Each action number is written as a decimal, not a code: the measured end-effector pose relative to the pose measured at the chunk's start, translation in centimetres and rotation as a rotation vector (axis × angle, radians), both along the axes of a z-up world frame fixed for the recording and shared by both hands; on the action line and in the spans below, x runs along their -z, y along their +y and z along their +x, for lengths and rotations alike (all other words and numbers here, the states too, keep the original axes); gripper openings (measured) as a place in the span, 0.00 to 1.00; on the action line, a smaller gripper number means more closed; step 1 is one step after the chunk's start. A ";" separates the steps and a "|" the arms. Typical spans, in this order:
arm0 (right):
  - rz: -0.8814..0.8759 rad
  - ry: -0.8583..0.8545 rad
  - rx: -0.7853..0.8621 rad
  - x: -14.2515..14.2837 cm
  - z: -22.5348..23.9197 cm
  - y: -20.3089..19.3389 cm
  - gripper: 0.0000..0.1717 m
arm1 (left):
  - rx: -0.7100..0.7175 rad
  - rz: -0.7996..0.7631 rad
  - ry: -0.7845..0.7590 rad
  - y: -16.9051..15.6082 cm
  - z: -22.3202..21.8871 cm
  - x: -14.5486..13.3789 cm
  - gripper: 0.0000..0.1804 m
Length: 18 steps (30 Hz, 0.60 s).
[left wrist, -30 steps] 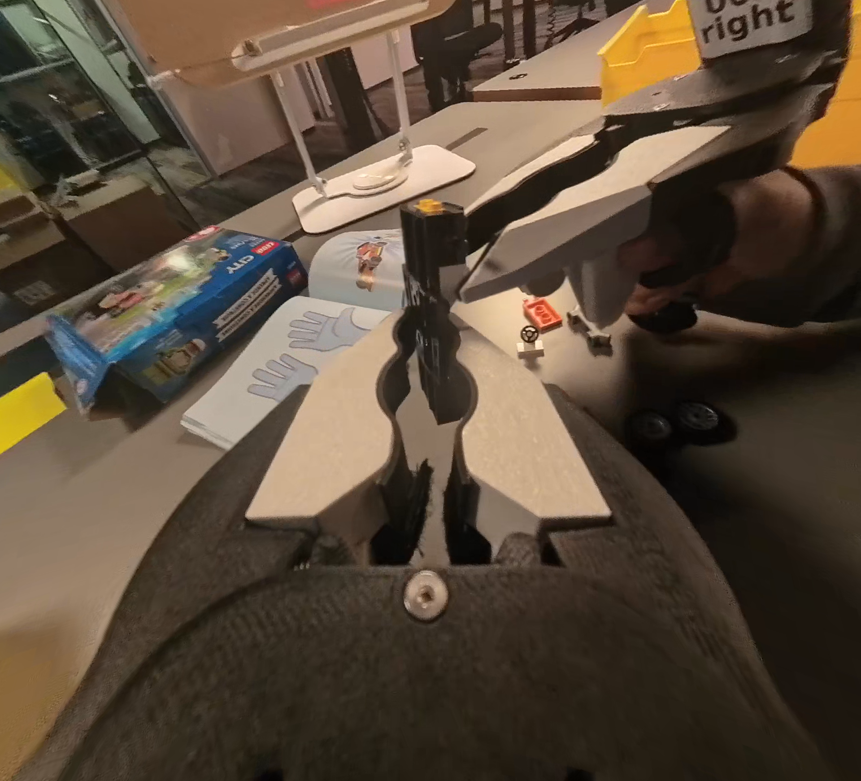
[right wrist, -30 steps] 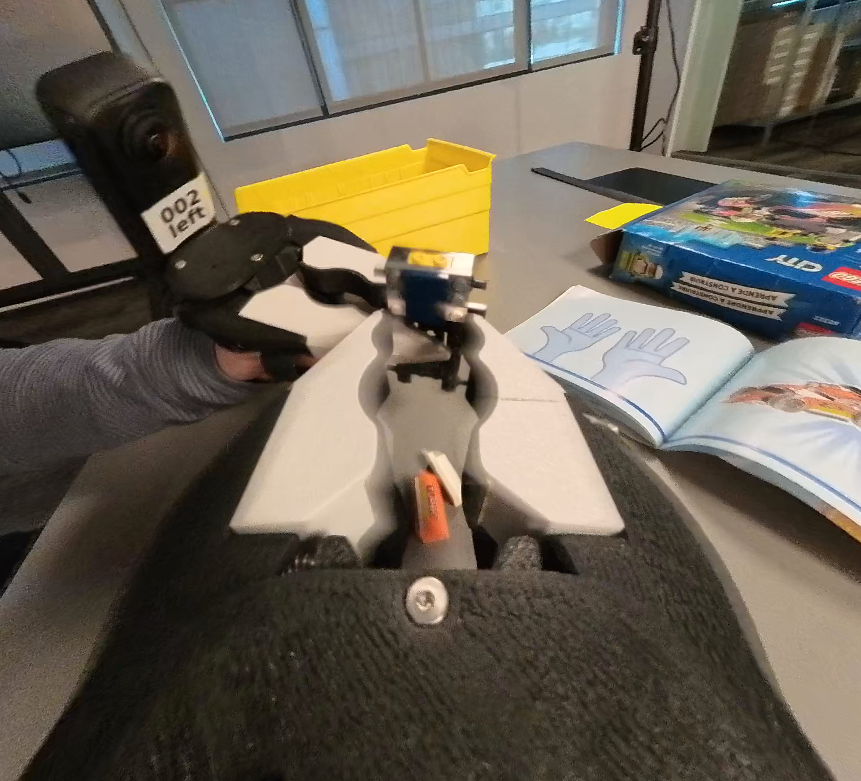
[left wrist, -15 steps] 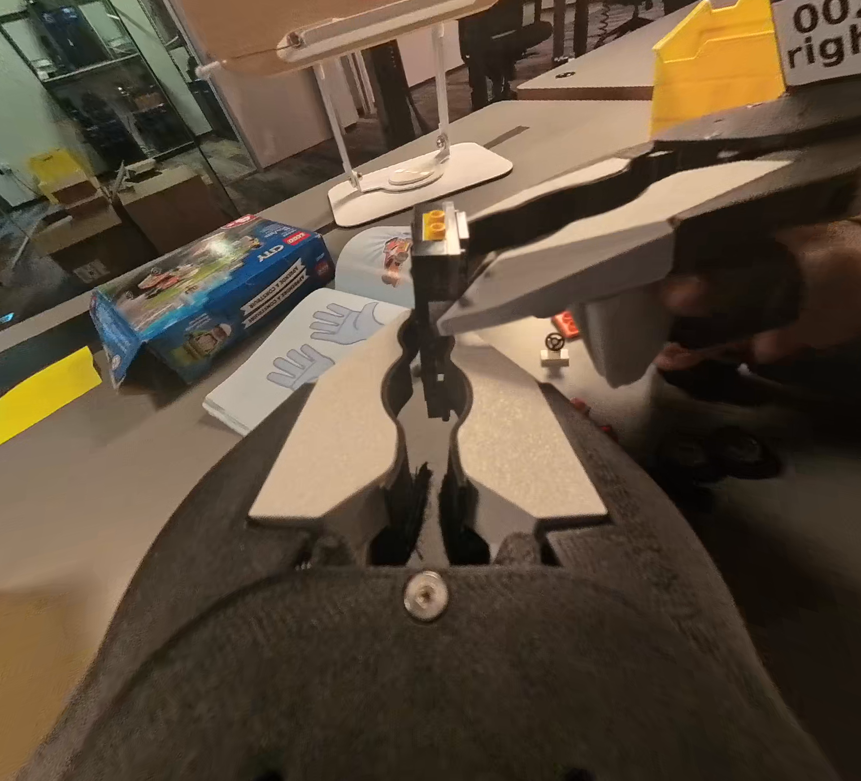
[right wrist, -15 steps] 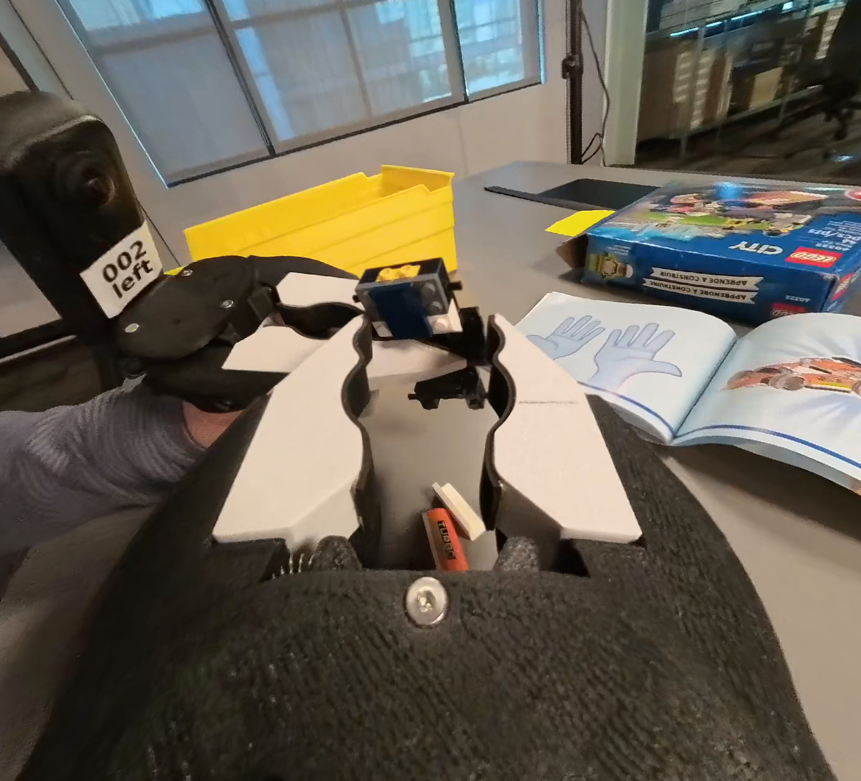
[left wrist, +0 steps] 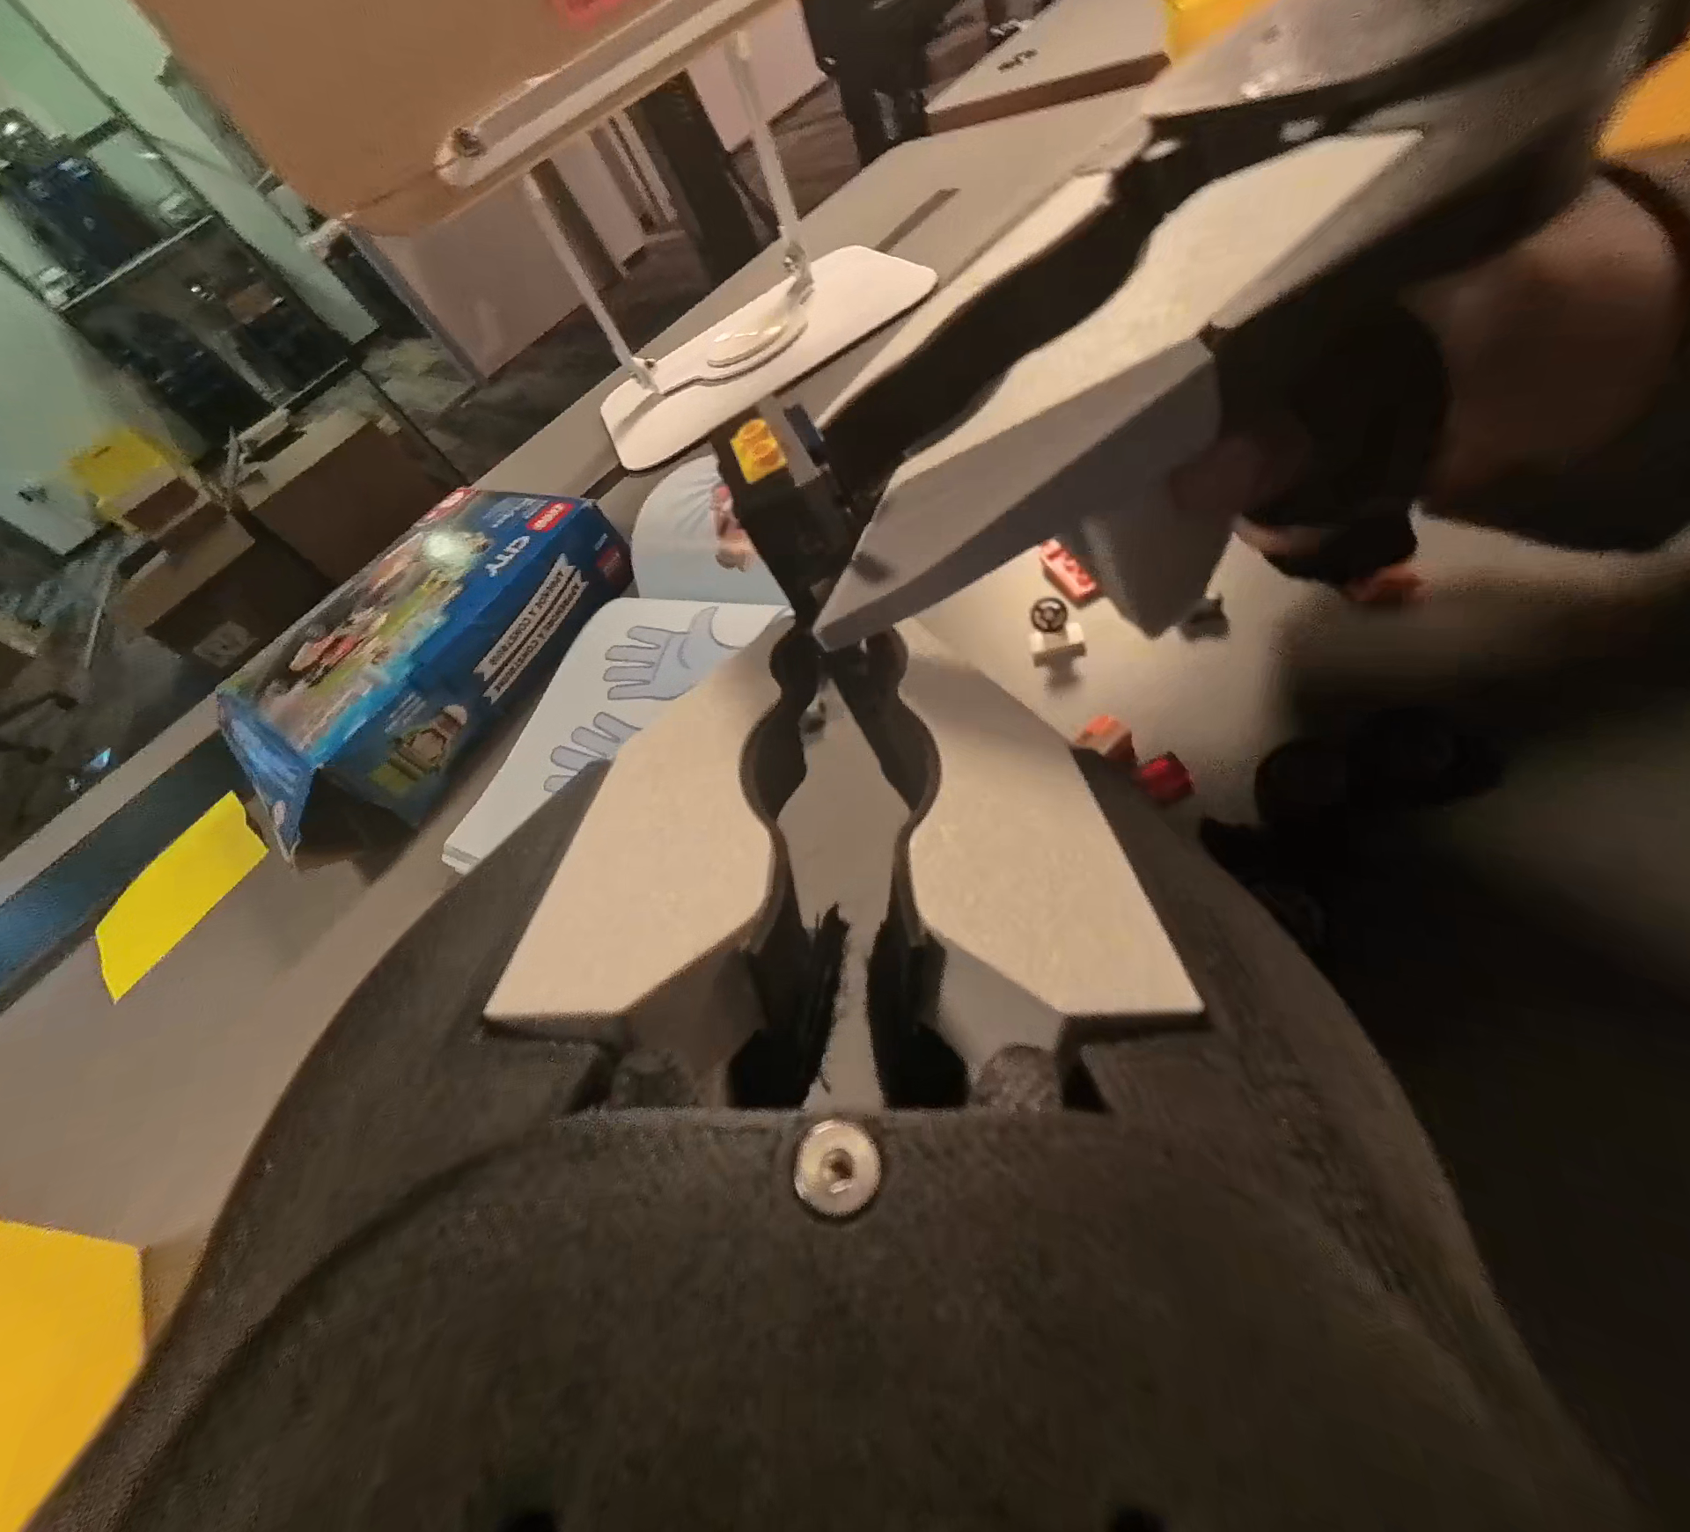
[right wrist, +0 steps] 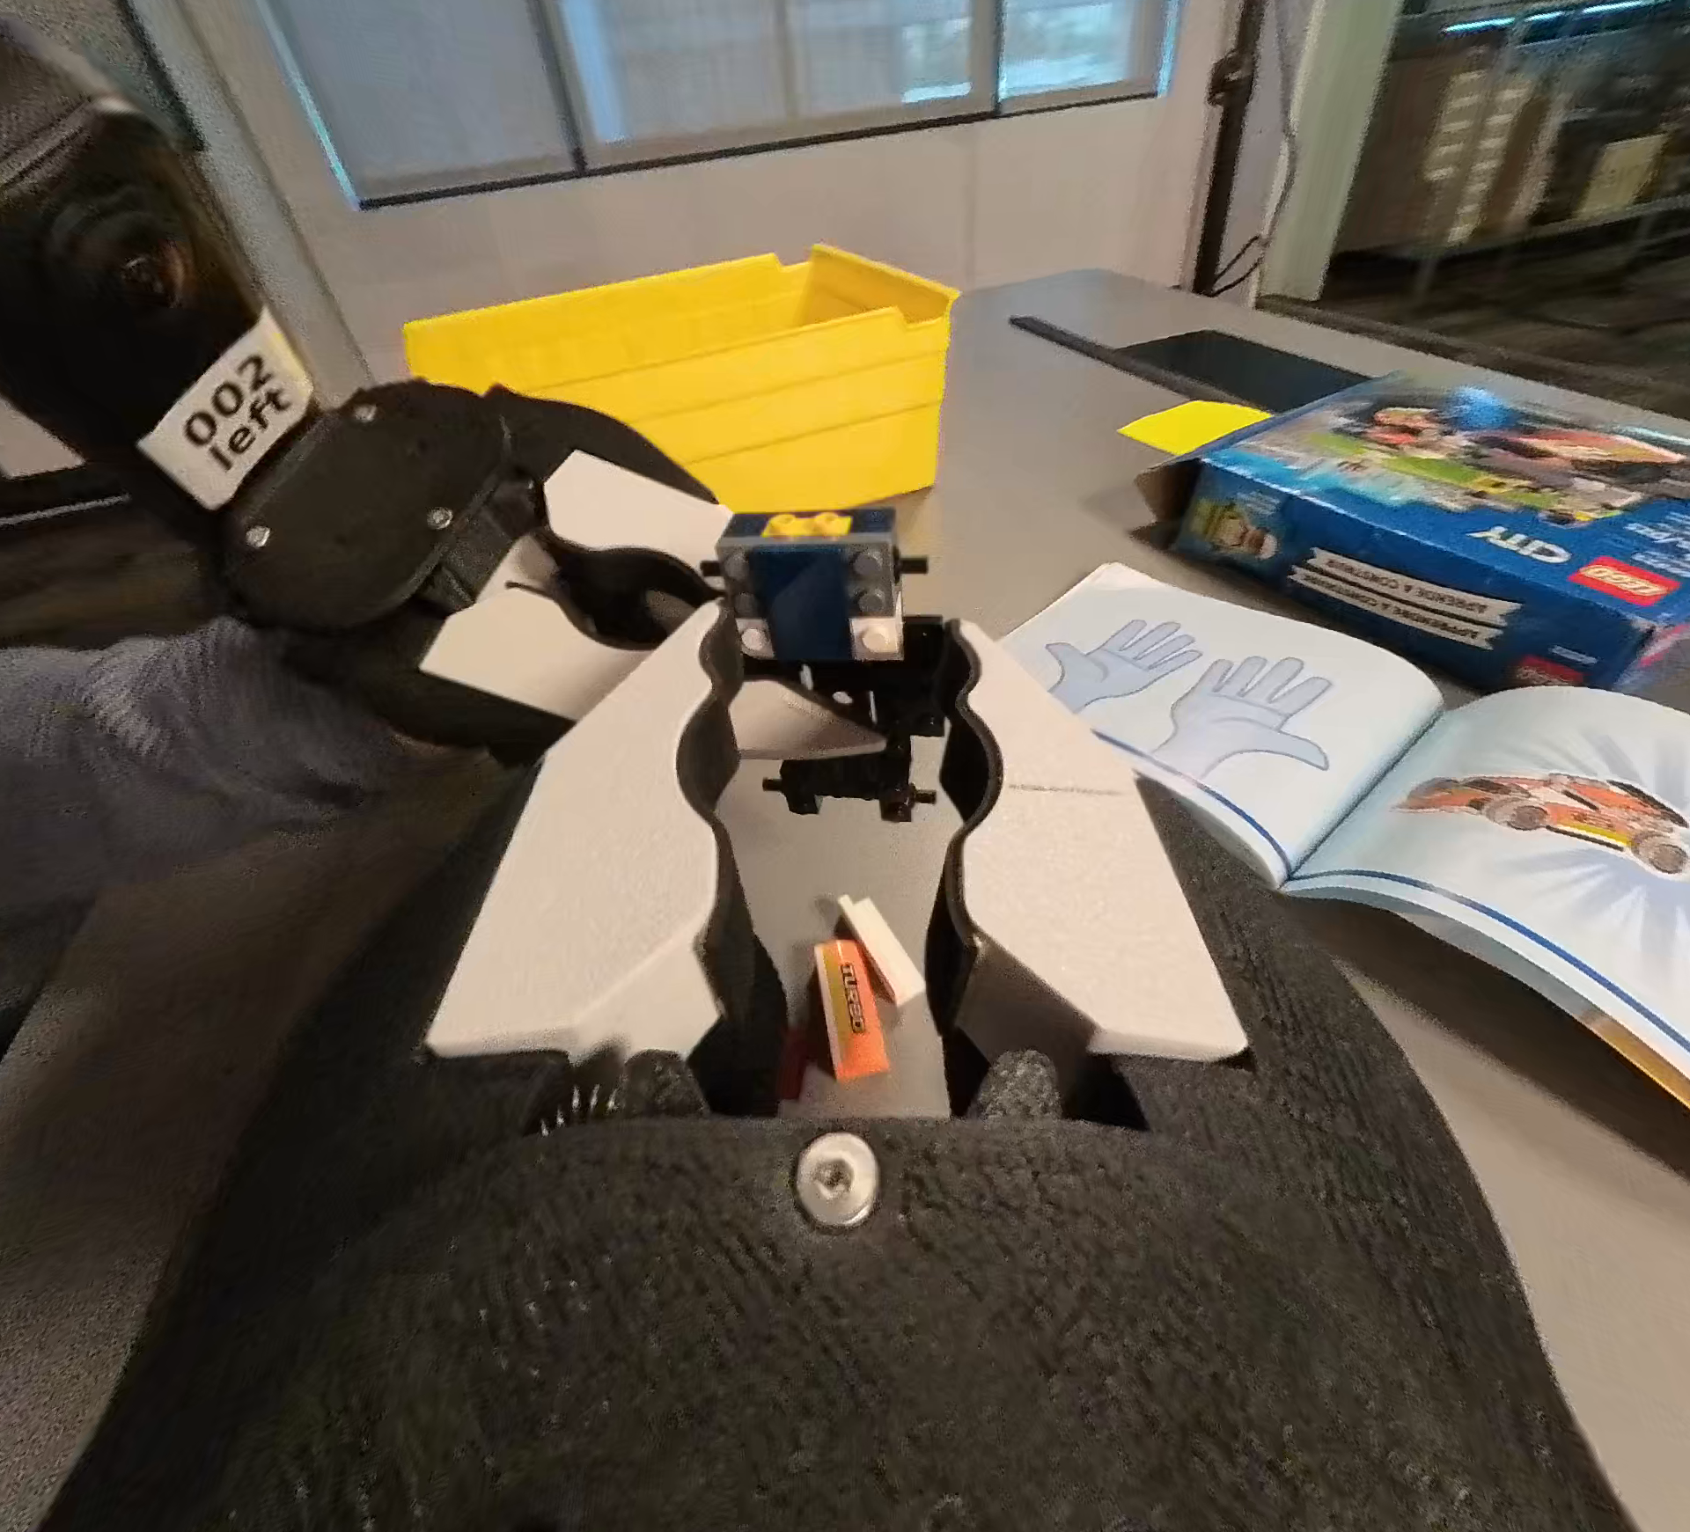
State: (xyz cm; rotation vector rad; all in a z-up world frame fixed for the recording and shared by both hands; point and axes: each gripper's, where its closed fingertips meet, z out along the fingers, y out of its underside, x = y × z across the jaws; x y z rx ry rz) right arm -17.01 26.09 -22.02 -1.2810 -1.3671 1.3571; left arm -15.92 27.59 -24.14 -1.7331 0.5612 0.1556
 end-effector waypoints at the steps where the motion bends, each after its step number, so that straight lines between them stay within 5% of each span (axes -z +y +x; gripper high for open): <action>1: 0.010 -0.005 -0.021 0.1 0.2 -0.2 0.25 | 0.018 -0.006 0.016 -0.1 0.2 0.2 0.05; 12: 0.068 -0.035 -0.145 0.6 0.7 -1.7 0.25 | 0.127 0.005 0.100 -1.5 0.4 0.0 0.05; 18: 0.181 -0.109 -0.198 2.2 1.0 -2.4 0.25 | 0.145 -0.002 0.335 -2.0 0.2 1.1 0.04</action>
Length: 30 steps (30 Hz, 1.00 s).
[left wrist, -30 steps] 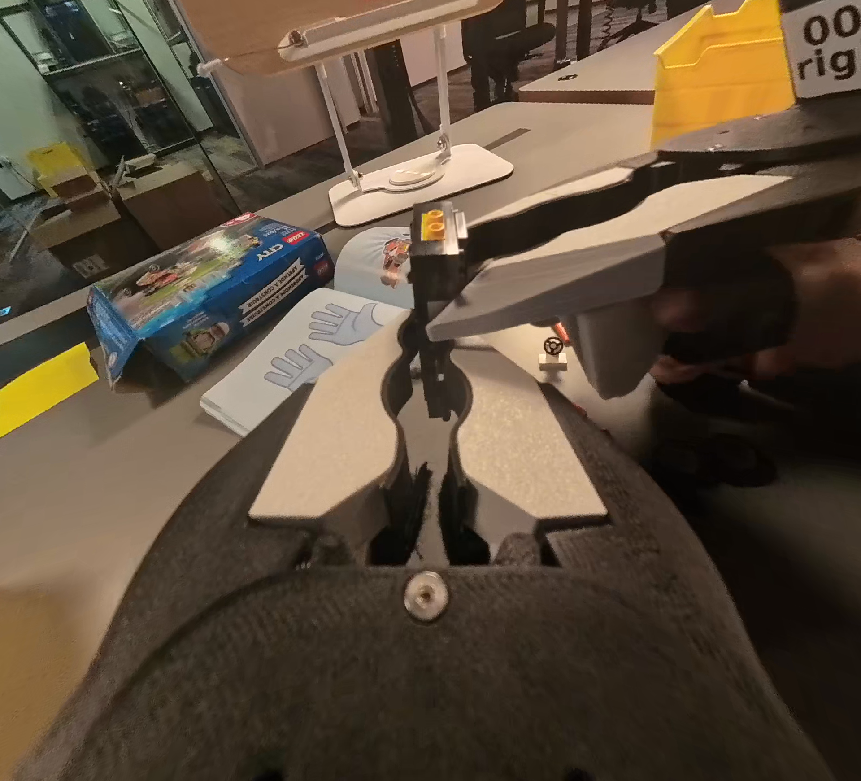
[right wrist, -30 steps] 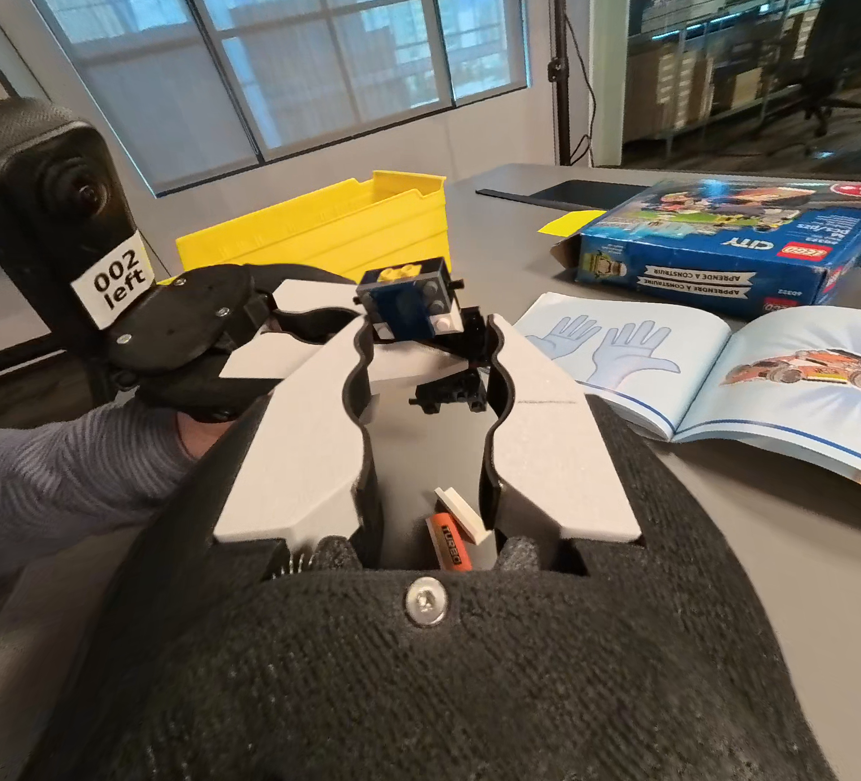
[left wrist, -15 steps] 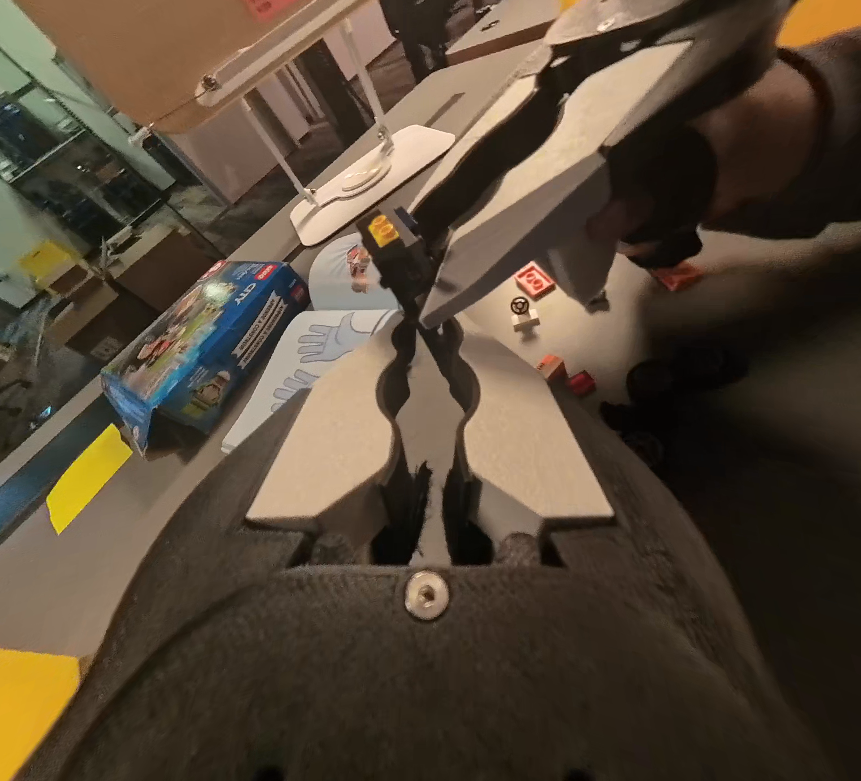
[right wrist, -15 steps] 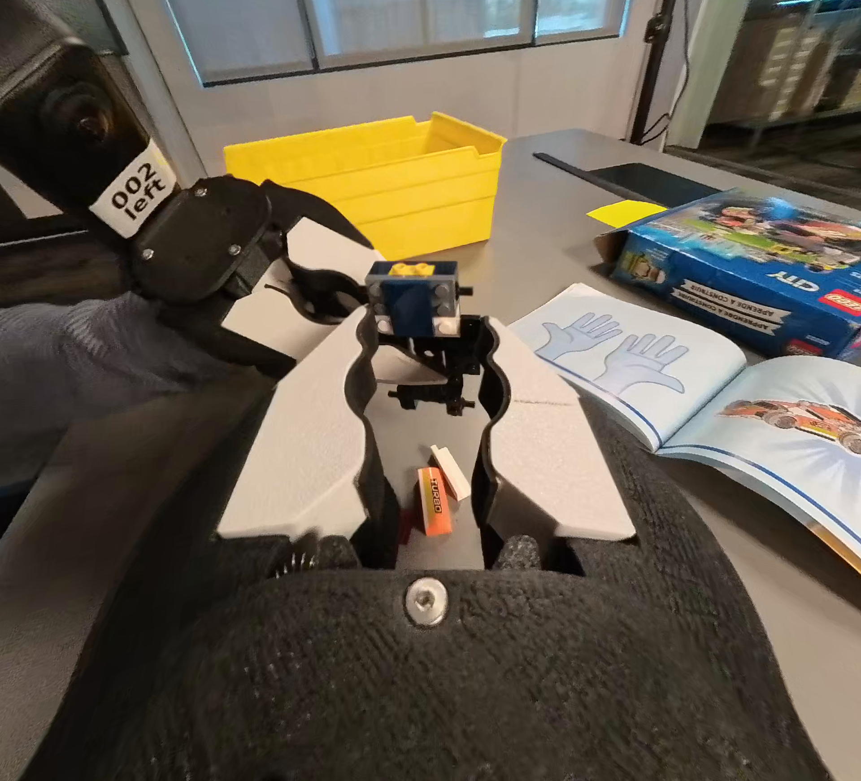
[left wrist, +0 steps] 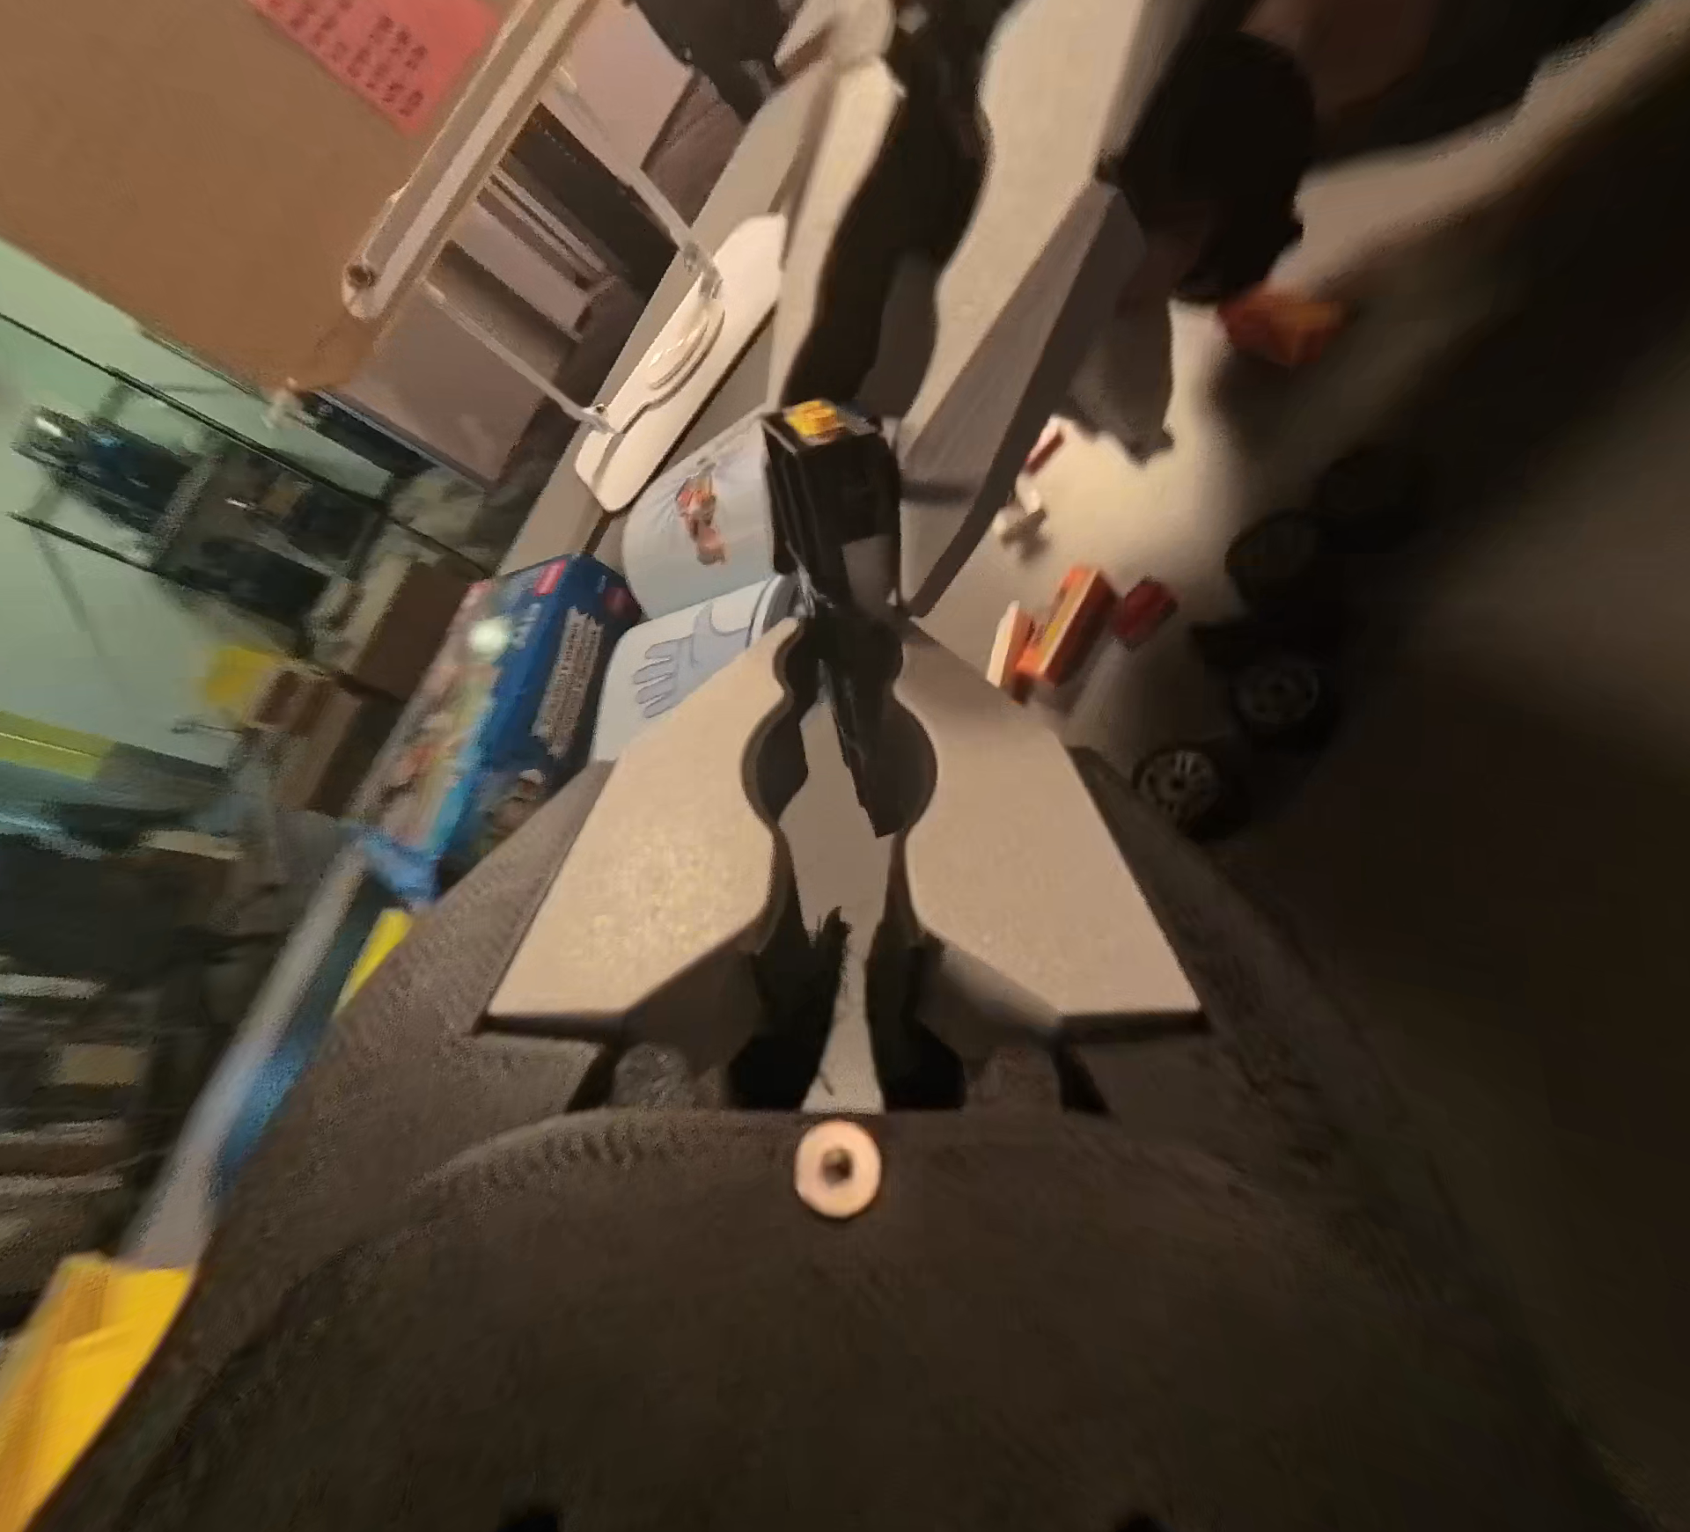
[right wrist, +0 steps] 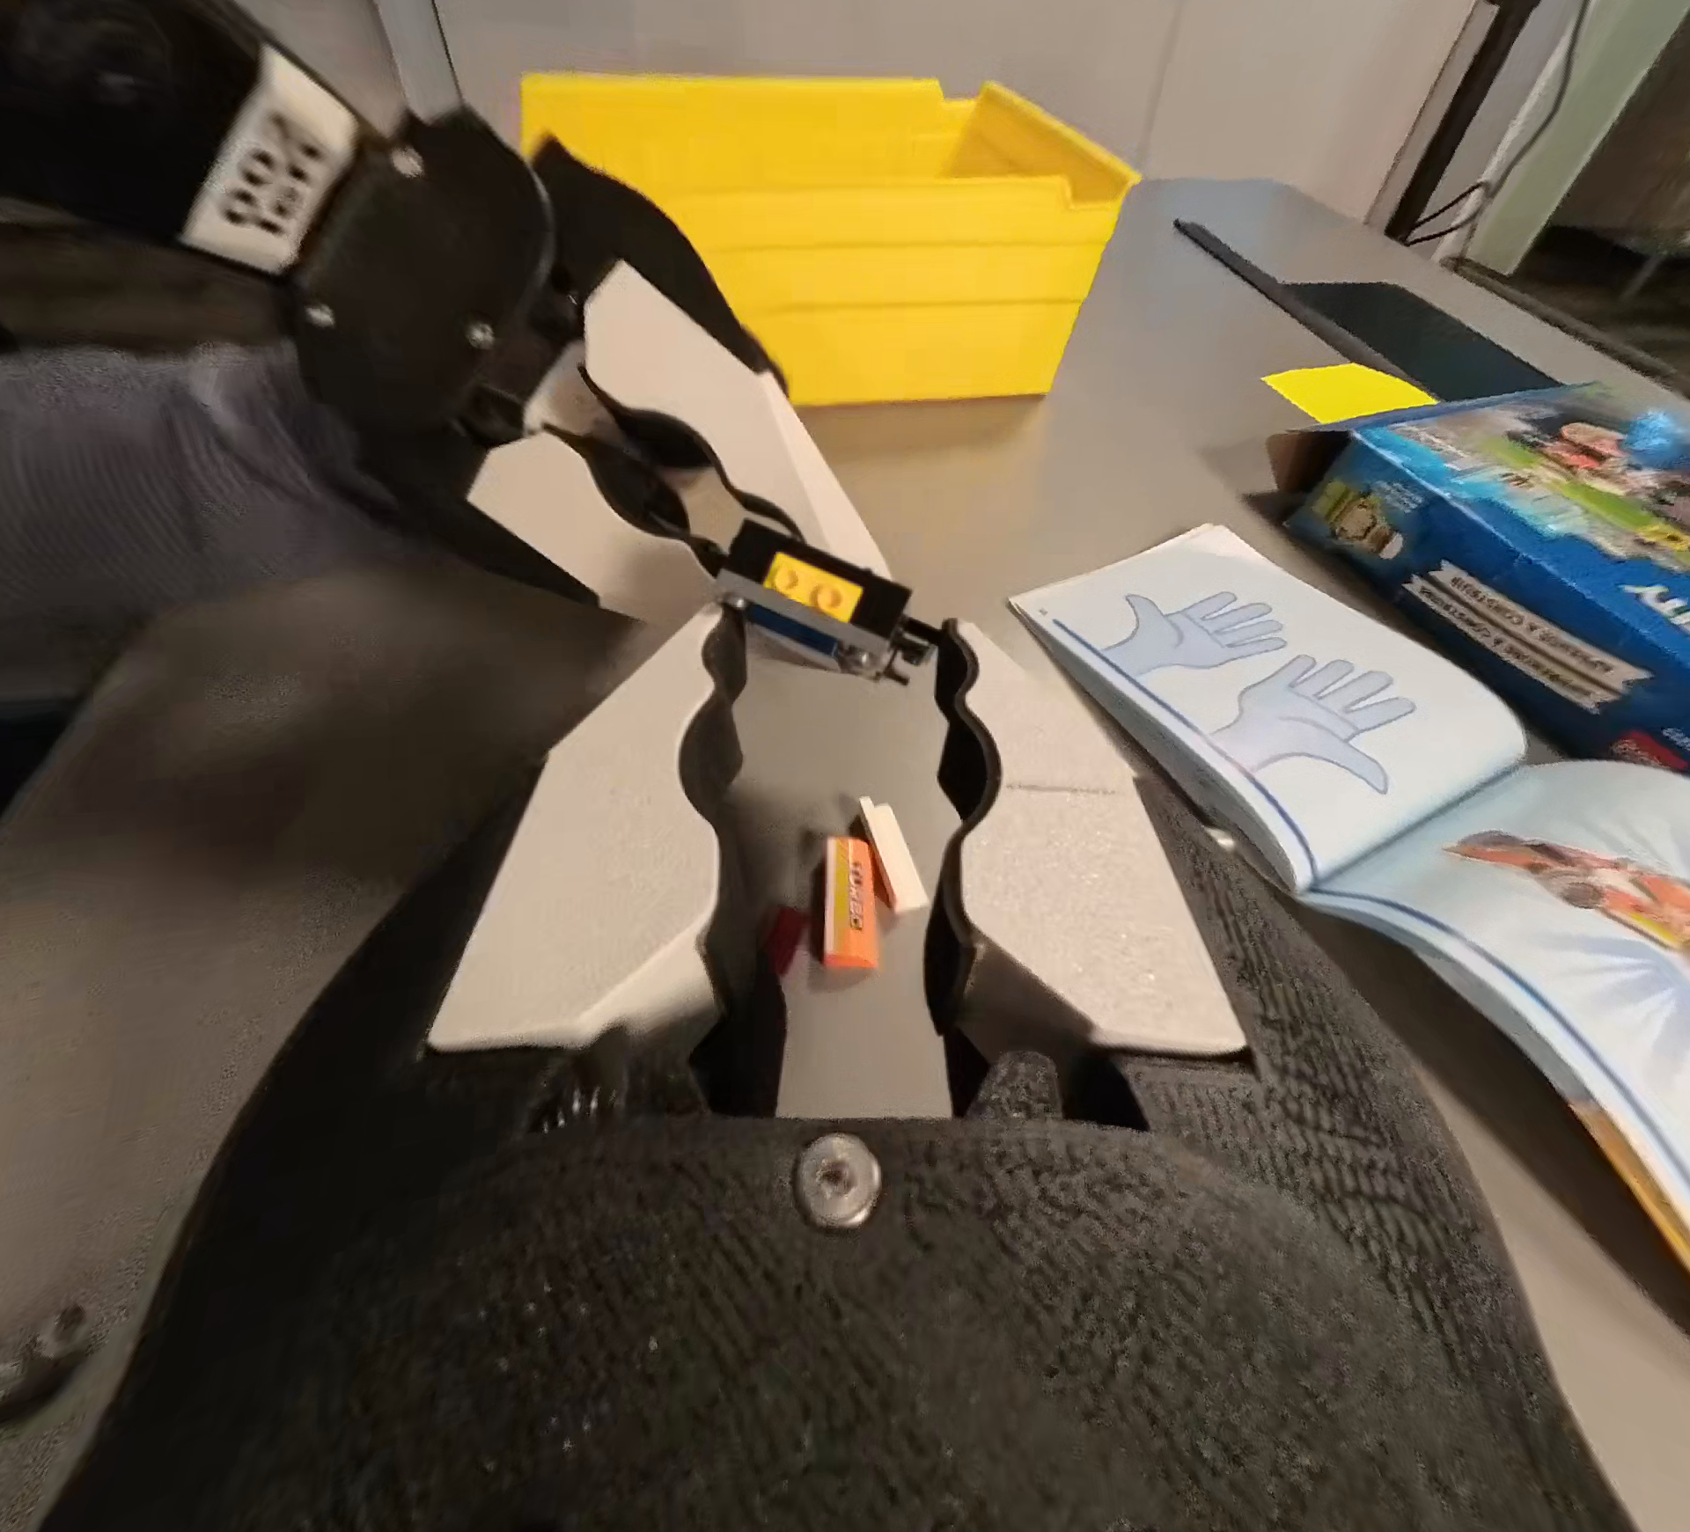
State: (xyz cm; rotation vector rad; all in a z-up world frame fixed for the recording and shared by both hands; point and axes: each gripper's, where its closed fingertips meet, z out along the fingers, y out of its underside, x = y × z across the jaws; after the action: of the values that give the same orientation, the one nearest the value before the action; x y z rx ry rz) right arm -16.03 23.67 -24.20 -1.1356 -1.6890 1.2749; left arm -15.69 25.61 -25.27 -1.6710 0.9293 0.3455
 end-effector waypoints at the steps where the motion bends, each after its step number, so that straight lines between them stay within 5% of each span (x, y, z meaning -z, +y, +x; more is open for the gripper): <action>1: 0.058 -0.021 0.005 0.6 0.0 0.1 0.24 | -0.017 0.016 0.101 0.1 -0.3 0.4 0.04; 4: 0.228 -0.053 0.046 1.7 0.1 0.8 0.14 | -0.024 0.022 0.210 0.0 -0.6 0.9 0.02; 8: 0.247 -0.021 0.071 0.9 0.1 1.2 0.13 | -0.044 0.048 0.104 0.4 -0.5 0.2 0.02; 11: -0.008 0.027 0.162 0.1 -0.5 2.5 0.14 | -0.193 0.117 0.009 1.7 -1.4 -0.9 0.03; 14: -0.352 0.047 0.173 -0.8 -1.0 2.8 0.31 | -0.271 0.163 -0.098 2.3 -1.9 -2.0 0.02; 21: -0.585 0.134 0.160 -2.3 -1.6 2.2 0.28 | -0.310 0.177 -0.174 2.5 -2.0 -2.5 0.02; 28: -0.454 0.220 0.231 -3.8 -0.9 2.3 0.18 | -0.319 0.170 -0.392 2.7 -1.5 -3.4 0.02; 30: -0.309 0.233 0.219 -4.6 -0.1 2.3 0.00 | -0.263 0.176 -0.378 2.3 -0.9 -3.9 0.03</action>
State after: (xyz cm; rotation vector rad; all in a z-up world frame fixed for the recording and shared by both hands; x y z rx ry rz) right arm -16.08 26.00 -19.56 -1.2547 -1.1908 1.4952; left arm -16.64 27.88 -21.37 -1.6234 0.3890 0.2654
